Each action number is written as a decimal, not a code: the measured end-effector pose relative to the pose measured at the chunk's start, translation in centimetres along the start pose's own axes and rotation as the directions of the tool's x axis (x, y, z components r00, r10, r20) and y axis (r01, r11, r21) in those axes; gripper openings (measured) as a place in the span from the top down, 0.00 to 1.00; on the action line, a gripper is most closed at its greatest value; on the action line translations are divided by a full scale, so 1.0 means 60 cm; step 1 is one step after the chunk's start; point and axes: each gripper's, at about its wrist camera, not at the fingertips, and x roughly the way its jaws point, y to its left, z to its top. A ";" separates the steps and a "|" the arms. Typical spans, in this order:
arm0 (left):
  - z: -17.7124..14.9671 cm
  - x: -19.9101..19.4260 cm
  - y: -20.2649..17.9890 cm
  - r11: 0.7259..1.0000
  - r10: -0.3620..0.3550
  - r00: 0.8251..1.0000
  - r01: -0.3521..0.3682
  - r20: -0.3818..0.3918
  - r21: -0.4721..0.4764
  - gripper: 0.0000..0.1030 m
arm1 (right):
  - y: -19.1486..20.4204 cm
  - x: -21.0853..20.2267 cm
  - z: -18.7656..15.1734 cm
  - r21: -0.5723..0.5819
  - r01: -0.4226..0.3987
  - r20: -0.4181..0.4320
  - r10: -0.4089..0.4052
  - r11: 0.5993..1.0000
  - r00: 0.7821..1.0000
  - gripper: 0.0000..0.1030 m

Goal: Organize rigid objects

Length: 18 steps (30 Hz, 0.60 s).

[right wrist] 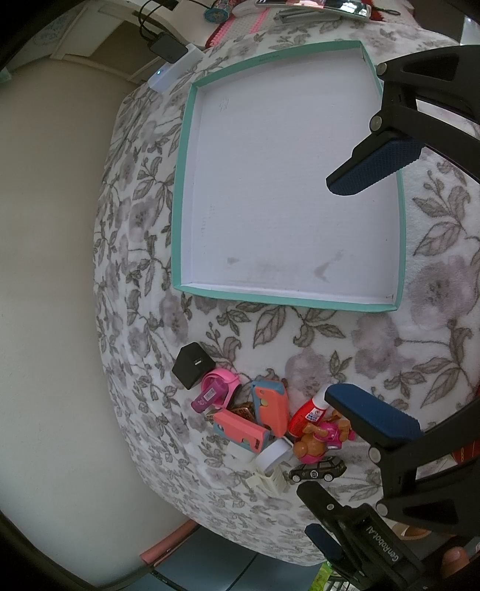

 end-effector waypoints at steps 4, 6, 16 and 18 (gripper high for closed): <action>0.000 0.000 0.000 1.000 0.000 1.000 0.000 -0.003 0.002 0.07 | 0.000 0.000 0.000 0.000 0.000 0.000 0.000 1.000 1.000 0.00; 0.000 0.001 0.000 1.000 0.000 1.000 0.000 -0.005 0.003 0.07 | 0.000 0.000 0.000 0.000 0.000 -0.001 0.000 1.000 1.000 0.00; 0.000 0.002 -0.001 1.000 0.001 1.000 -0.001 -0.007 0.004 0.07 | 0.000 0.001 0.000 0.000 0.001 -0.001 -0.001 1.000 1.000 0.00; -0.001 0.003 0.000 1.000 0.002 1.000 -0.002 -0.009 0.004 0.07 | 0.000 0.001 0.000 0.000 0.001 -0.001 -0.001 1.000 1.000 0.00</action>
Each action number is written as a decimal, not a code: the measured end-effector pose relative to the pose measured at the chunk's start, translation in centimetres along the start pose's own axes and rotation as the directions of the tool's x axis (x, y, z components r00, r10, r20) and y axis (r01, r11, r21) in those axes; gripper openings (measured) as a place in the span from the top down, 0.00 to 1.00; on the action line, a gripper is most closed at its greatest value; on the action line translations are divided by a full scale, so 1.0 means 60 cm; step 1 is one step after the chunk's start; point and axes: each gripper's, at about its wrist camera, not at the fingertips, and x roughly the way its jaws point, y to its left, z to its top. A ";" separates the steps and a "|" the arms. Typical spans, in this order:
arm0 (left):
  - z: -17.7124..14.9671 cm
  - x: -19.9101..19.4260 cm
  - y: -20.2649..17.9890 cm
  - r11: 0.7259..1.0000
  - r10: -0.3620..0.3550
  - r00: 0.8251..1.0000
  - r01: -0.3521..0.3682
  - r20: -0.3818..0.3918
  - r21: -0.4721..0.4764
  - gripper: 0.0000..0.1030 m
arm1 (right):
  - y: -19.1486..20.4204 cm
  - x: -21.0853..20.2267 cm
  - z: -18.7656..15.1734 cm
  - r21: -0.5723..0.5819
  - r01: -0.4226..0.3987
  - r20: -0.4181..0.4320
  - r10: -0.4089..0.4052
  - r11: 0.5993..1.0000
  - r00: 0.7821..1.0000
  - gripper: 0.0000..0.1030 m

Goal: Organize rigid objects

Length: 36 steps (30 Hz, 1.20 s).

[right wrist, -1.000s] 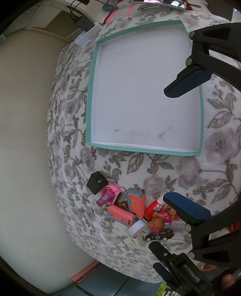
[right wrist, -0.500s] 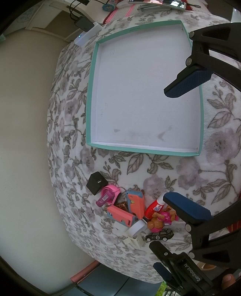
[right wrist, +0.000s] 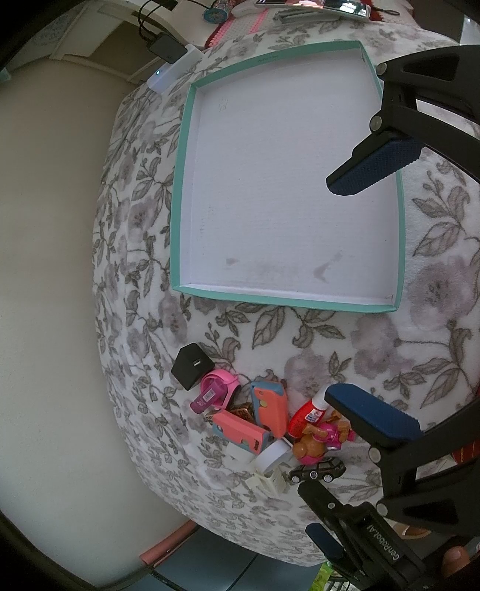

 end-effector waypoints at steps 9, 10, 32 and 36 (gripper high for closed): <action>-0.002 0.001 0.000 1.000 0.001 1.000 -0.001 -0.002 0.000 0.07 | 0.000 0.000 0.000 0.000 0.001 -0.002 -0.001 1.000 1.000 0.00; -0.002 0.002 0.000 1.000 0.001 1.000 -0.001 -0.004 0.000 0.07 | 0.000 0.001 0.000 0.000 0.001 -0.001 -0.001 1.000 1.000 0.00; 0.003 0.007 0.006 1.000 0.003 1.000 -0.003 -0.028 -0.004 0.07 | 0.006 0.000 0.005 -0.007 0.003 -0.002 -0.003 1.000 1.000 0.00; 0.018 0.006 0.026 1.000 0.023 0.999 -0.024 -0.045 -0.016 0.07 | 0.008 0.003 0.000 -0.003 -0.018 -0.016 0.018 1.000 1.000 0.00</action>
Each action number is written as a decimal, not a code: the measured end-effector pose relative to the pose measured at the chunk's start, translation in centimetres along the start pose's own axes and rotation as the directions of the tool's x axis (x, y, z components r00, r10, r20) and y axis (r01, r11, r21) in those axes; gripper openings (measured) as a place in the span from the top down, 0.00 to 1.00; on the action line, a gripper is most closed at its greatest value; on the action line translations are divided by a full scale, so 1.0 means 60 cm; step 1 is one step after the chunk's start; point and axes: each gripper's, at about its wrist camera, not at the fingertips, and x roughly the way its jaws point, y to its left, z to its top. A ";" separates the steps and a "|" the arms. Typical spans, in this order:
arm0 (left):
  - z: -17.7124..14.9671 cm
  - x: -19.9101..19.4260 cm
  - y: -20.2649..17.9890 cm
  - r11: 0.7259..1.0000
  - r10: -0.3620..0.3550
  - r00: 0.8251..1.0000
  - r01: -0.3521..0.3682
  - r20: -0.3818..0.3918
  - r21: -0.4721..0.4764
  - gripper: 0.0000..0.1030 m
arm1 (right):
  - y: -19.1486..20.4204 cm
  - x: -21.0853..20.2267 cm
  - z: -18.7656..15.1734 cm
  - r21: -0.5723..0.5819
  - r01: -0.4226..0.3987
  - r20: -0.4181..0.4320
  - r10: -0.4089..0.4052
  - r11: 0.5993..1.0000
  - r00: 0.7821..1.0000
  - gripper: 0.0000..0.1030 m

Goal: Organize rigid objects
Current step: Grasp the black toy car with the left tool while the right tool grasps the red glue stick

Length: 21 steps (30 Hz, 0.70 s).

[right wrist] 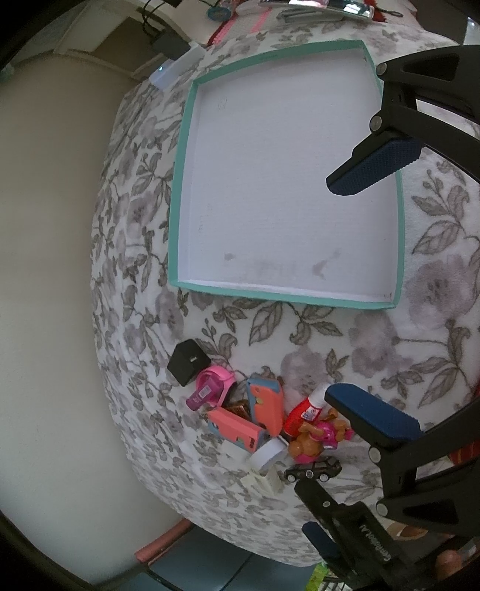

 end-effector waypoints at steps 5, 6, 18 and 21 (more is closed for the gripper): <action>0.026 -0.004 0.041 0.998 0.007 1.000 -0.007 -0.002 -0.057 0.07 | 0.024 -0.009 0.027 -0.045 -0.032 0.001 0.032 0.998 0.999 0.00; 0.029 -0.002 0.048 0.998 0.013 1.000 -0.013 -0.007 -0.066 0.07 | 0.035 -0.009 0.034 -0.059 -0.042 -0.001 0.042 0.997 0.999 0.00; 0.021 0.071 0.082 0.991 -0.017 0.994 0.002 -0.111 -0.134 0.14 | 0.148 0.075 0.042 -0.257 -0.103 -0.140 0.068 0.961 0.988 0.11; 0.019 0.086 0.082 0.990 -0.026 0.991 0.007 -0.135 -0.138 0.17 | 0.156 0.100 0.041 -0.273 -0.094 -0.169 0.049 0.957 0.984 0.17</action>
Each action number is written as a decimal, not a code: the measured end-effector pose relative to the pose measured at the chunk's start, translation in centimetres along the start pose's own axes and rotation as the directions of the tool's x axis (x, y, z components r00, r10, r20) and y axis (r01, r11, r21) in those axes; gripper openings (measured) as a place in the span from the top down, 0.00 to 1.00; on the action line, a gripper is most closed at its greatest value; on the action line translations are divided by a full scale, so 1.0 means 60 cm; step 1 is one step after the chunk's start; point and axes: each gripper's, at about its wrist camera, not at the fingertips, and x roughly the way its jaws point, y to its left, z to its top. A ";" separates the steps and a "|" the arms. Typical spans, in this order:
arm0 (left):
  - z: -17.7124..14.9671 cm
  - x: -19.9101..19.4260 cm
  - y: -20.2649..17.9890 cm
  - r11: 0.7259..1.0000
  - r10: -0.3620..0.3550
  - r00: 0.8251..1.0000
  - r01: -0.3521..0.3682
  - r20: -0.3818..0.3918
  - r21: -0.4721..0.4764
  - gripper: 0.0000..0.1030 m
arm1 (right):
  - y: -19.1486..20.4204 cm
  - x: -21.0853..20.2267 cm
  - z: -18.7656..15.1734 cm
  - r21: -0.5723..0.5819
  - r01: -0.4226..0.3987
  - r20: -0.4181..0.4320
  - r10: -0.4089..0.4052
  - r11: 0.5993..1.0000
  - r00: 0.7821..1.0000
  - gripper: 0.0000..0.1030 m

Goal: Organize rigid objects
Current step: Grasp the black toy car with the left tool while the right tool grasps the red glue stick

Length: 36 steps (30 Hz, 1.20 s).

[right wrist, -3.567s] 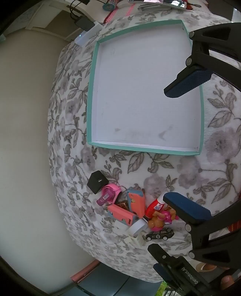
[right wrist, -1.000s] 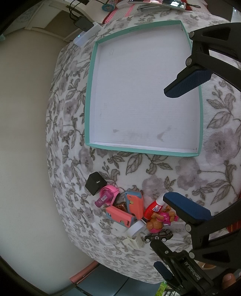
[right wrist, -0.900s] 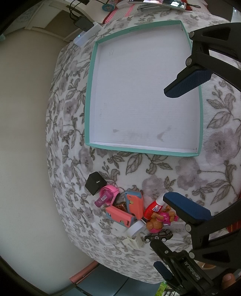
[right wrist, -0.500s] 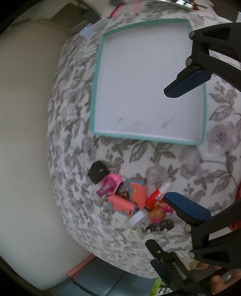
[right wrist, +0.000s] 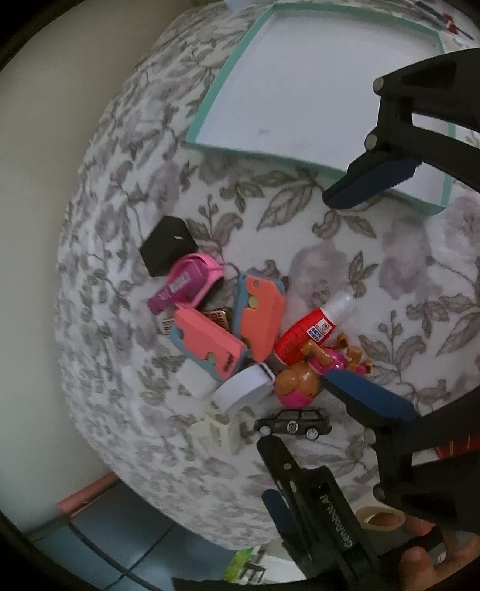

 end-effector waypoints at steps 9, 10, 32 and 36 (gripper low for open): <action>-0.006 0.029 -0.001 1.000 0.007 0.999 -0.007 -0.039 0.007 0.18 | 0.001 0.050 0.006 -0.022 0.008 -0.072 -0.009 1.000 0.997 0.30; -0.006 0.031 -0.001 1.000 0.007 0.999 -0.007 -0.043 0.008 0.18 | 0.001 0.054 0.006 -0.027 0.007 -0.079 -0.009 1.000 0.997 0.31; -0.012 0.050 0.011 1.000 0.005 0.996 -0.005 -0.086 0.001 0.34 | 0.079 0.114 0.027 -0.126 -0.032 -0.109 0.018 0.992 0.994 0.56; -0.015 0.056 0.006 1.000 -0.013 0.995 0.014 -0.103 0.009 0.41 | 0.084 0.106 0.018 -0.127 -0.036 -0.106 0.023 0.991 0.994 0.59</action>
